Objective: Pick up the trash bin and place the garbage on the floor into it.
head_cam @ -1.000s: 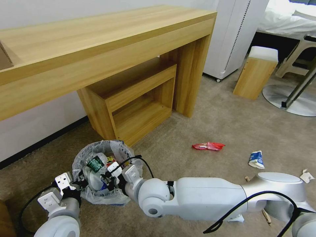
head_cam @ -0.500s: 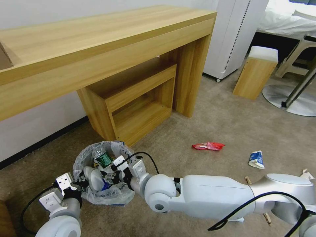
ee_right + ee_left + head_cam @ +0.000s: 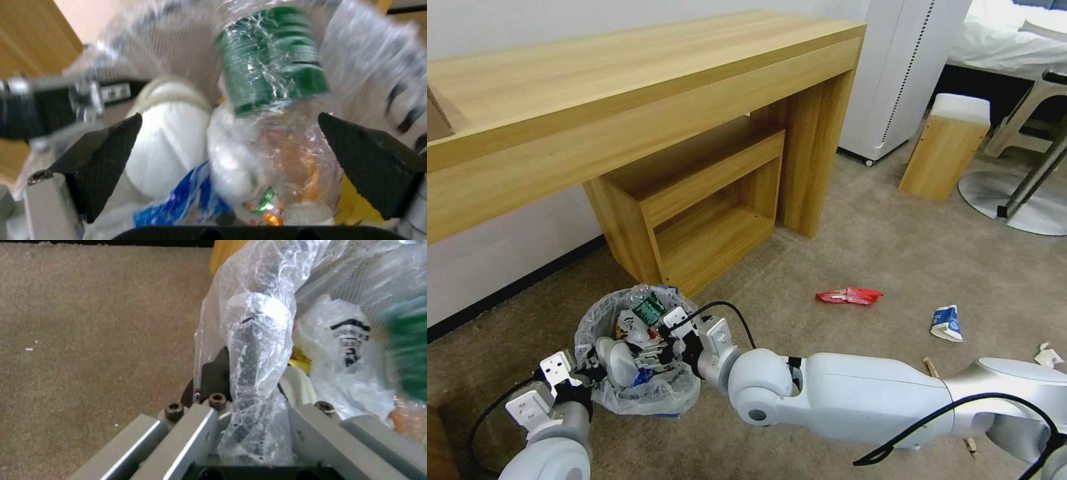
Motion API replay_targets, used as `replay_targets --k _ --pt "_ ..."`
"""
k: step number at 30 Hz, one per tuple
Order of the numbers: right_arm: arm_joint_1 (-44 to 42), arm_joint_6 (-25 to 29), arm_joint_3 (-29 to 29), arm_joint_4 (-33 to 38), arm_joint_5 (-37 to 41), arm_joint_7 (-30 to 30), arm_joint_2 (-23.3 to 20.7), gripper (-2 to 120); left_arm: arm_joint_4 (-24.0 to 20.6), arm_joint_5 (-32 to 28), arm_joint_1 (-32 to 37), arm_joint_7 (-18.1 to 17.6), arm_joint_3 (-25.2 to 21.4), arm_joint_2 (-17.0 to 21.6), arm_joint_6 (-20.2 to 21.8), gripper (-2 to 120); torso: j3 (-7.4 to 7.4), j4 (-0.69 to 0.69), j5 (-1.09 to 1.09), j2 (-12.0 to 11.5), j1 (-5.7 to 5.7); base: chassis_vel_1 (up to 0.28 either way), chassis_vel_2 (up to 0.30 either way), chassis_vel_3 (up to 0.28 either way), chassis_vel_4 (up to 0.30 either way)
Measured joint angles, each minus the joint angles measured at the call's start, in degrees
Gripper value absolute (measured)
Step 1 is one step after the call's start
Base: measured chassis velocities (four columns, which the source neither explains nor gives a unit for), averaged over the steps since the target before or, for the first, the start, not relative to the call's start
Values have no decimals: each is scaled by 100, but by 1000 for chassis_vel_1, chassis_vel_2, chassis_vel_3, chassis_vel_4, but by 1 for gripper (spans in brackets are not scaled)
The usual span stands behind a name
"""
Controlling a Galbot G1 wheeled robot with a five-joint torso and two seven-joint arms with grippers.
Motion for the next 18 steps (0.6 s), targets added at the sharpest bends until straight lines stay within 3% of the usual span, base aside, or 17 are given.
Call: replay_targets --k 9,18 --pt "69 -155 -181 72 244 202 96 100 -12 56 34 15 -5 -56 -19 1 0 1 0 0 0 0 0 0 0" --pt "-83 290 466 535 -141 -154 -403 100 114 28 -80 20 -4 -27 -13 1 0 0 0 0 0 0 0 0 0"
